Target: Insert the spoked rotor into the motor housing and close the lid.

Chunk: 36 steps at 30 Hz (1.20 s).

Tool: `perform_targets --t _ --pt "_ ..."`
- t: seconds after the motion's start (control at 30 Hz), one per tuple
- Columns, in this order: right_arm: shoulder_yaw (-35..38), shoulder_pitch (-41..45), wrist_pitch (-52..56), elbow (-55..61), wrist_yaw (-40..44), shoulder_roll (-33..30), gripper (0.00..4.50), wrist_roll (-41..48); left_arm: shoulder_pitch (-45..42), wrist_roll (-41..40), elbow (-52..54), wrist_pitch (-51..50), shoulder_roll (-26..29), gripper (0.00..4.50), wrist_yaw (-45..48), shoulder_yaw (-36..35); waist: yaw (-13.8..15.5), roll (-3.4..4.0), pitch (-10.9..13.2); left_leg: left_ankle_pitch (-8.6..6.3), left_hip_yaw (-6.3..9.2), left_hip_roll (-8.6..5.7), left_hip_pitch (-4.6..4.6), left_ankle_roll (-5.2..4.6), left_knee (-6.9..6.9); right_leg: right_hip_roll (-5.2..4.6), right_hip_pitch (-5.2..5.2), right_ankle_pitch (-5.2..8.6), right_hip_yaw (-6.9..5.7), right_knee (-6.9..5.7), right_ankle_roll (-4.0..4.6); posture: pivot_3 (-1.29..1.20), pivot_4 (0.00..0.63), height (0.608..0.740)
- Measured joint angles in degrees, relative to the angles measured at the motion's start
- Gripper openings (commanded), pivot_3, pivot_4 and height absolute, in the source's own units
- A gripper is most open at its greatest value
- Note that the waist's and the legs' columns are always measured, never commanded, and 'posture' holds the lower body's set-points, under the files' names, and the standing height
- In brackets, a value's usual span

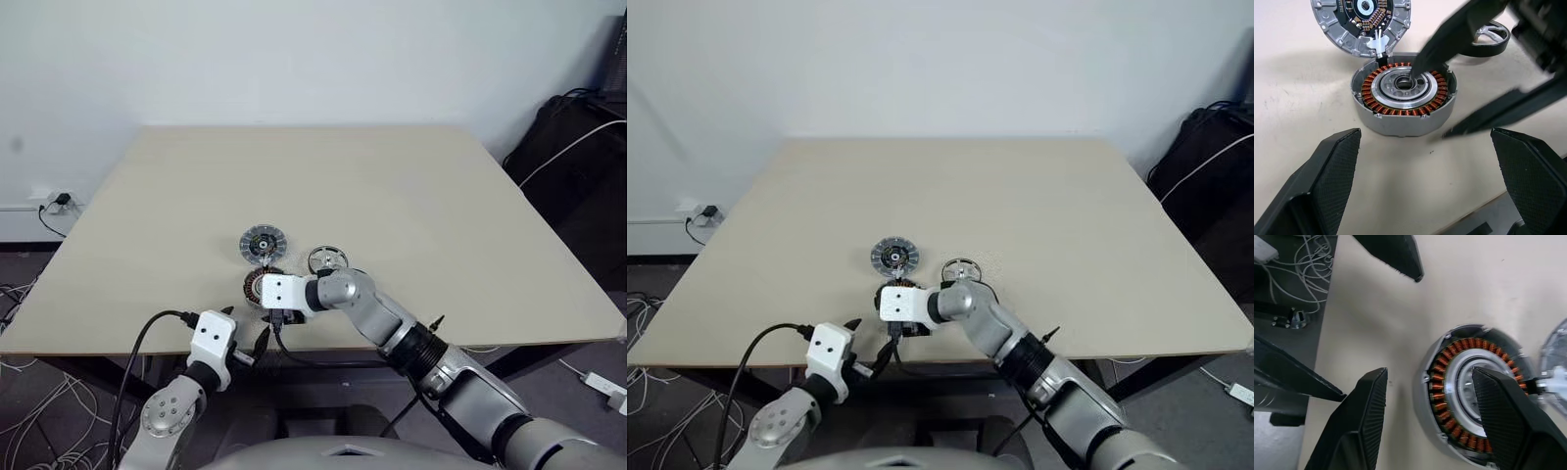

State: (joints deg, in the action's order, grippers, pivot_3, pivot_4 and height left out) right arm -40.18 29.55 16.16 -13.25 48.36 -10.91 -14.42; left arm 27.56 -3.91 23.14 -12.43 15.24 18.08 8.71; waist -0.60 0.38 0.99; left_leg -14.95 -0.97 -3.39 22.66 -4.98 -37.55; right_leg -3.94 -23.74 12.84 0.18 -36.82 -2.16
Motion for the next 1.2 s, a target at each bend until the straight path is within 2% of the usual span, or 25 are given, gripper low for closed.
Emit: perform_targets --t 0.2,0.27,0.53,0.8,1.0,1.2 --pt "0.1 0.6 -1.8 -4.2 -0.8 0.4 0.40 -1.1 0.0 -0.1 0.1 -0.4 -0.2 4.50 -0.4 0.4 0.0 0.01 0.0 0.00 0.01 0.00 -0.01 0.01 -0.01 0.03 0.00 0.00 -0.01 -0.01 -0.01 0.00 0.000 0.740" --pt "0.2 0.7 -2.4 -4.4 -1.0 0.6 0.03 -1.2 -0.1 -0.2 0.1 -0.4 -0.2 4.50 -0.4 0.4 0.0 0.02 0.0 0.02 0.03 0.00 -0.03 0.03 0.00 0.04 0.00 -0.01 -0.01 -0.05 -0.01 0.00 0.000 0.740" --pt "0.3 0.7 -2.3 -4.5 -0.8 0.3 0.03 -1.3 -0.6 -0.6 -1.1 1.2 -0.2 4.50 0.4 0.4 0.0 0.02 0.0 0.02 0.04 0.00 -0.02 0.04 -0.05 0.02 0.03 -0.01 -0.05 -0.04 -0.01 0.00 0.000 0.740" --pt "1.5 -0.8 -1.9 -2.8 -0.8 0.4 0.03 -0.7 -0.8 -0.7 -7.0 5.9 -0.2 4.50 1.3 0.2 0.0 0.02 0.0 0.02 0.07 0.00 0.01 0.04 -0.05 0.01 0.02 -0.01 -0.07 -0.02 -0.01 0.00 0.000 0.740" --pt "3.2 -2.7 -1.8 3.2 -1.8 0.5 0.03 0.3 -1.7 -0.7 -10.9 8.7 -0.3 4.50 2.0 -0.1 0.0 0.04 0.0 0.02 0.09 0.00 0.03 0.04 -0.04 0.02 -0.01 -0.01 -0.08 -0.03 -0.01 0.00 0.000 0.740" --pt "8.9 -3.0 -0.4 10.8 -6.7 1.5 0.03 1.3 -2.5 -0.7 -12.0 9.6 -0.5 4.50 2.6 -0.1 0.3 0.01 0.0 0.02 0.09 -0.01 0.04 0.04 -0.05 0.00 0.01 -0.02 -0.09 -0.01 -0.02 0.00 0.000 0.740"
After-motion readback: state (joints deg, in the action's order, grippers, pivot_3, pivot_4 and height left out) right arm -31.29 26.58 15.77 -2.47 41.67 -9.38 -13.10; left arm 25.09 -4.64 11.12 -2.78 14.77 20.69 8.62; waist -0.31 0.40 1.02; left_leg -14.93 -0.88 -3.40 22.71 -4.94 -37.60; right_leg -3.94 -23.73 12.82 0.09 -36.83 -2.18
